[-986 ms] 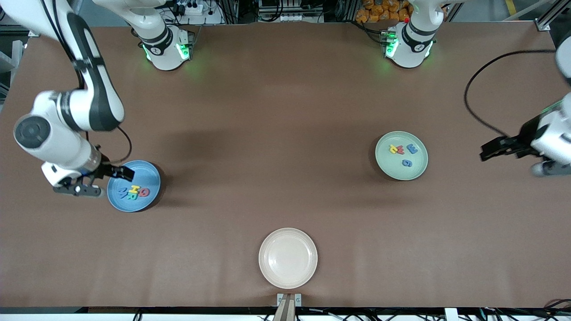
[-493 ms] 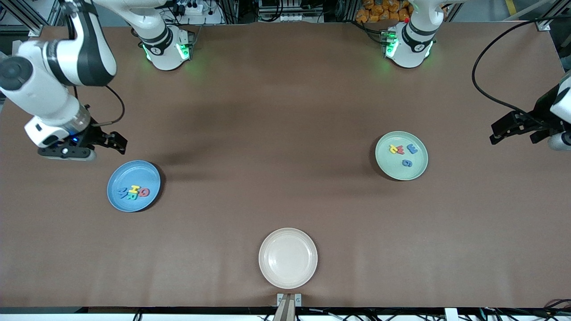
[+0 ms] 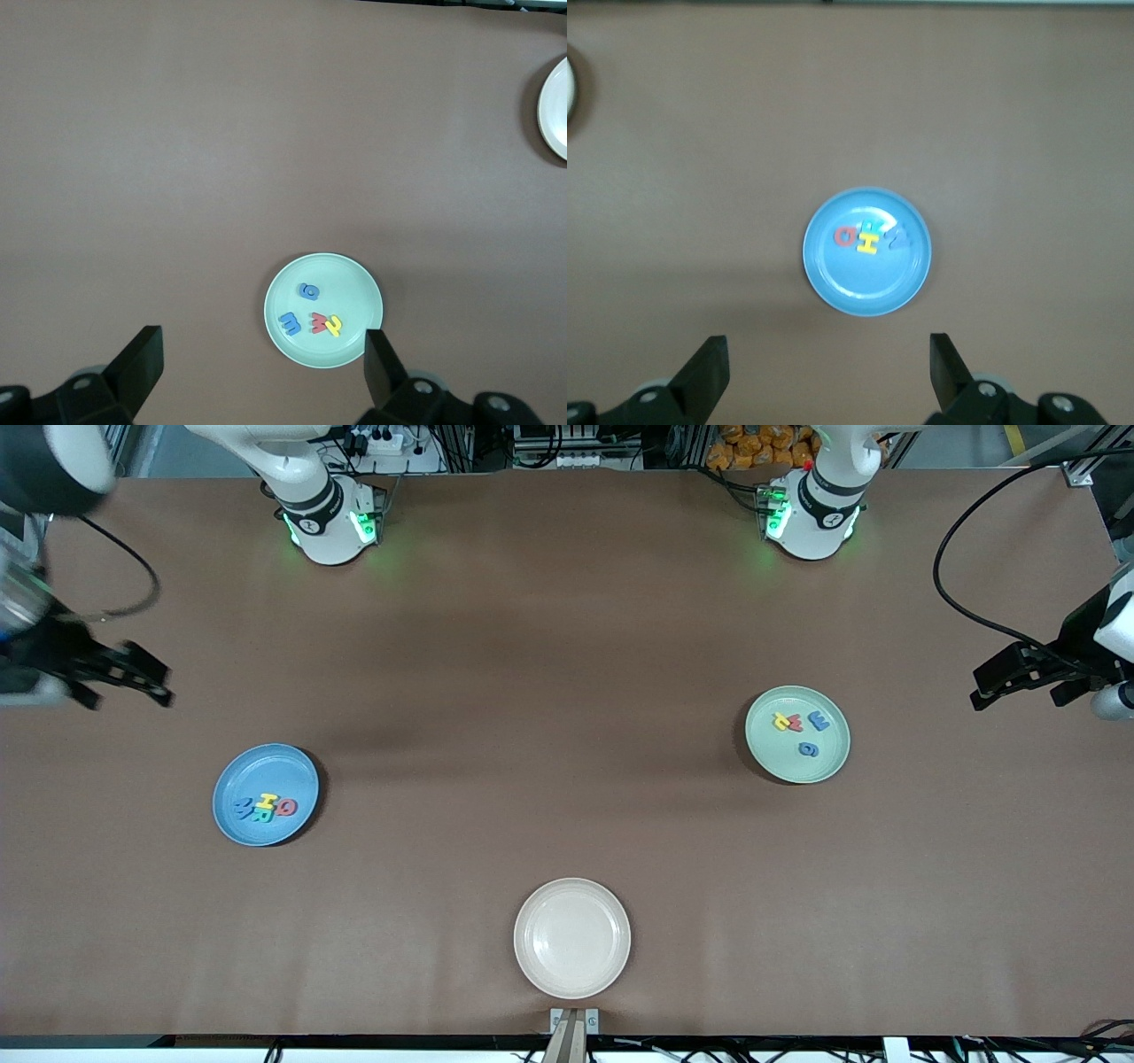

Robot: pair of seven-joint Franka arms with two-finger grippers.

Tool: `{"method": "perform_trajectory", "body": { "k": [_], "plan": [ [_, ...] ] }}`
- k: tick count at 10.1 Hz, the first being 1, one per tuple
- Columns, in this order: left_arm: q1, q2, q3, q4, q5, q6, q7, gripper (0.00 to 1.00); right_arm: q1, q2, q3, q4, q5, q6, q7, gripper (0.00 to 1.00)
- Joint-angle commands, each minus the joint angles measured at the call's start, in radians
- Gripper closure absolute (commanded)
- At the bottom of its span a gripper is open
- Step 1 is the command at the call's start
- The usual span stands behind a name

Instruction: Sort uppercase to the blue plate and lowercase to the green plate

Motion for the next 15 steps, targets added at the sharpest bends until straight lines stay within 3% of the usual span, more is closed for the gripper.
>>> {"method": "perform_trajectory", "body": {
  "k": [1, 5, 7, 11, 13, 15],
  "plan": [
    [-0.019, -0.001, 0.004, 0.011, 0.058, -0.019, -0.005, 0.00, -0.008, 0.026, 0.011, 0.216, 0.005, -0.182, -0.020, 0.00],
    [-0.018, -0.003, 0.003, 0.034, 0.051, -0.025, -0.002, 0.00, -0.011, 0.072, 0.016, 0.433, -0.001, -0.477, -0.017, 0.00],
    [0.025, -0.003, -0.003, 0.043, -0.014, -0.026, -0.002, 0.00, -0.011, 0.079, 0.014, 0.452, -0.001, -0.508, -0.006, 0.00],
    [0.002, 0.019, 0.009, 0.052, -0.006, -0.026, -0.002, 0.00, -0.017, 0.093, 0.013, 0.452, -0.003, -0.523, 0.003, 0.00],
    [-0.005, 0.074, 0.007, 0.136, -0.005, -0.069, 0.002, 0.00, -0.019, 0.093, 0.011, 0.452, 0.000, -0.519, 0.003, 0.00],
    [-0.036, 0.093, 0.030, 0.149, -0.005, -0.079, 0.002, 0.00, -0.017, 0.095, 0.013, 0.452, 0.003, -0.517, 0.005, 0.00]
  ]
}}
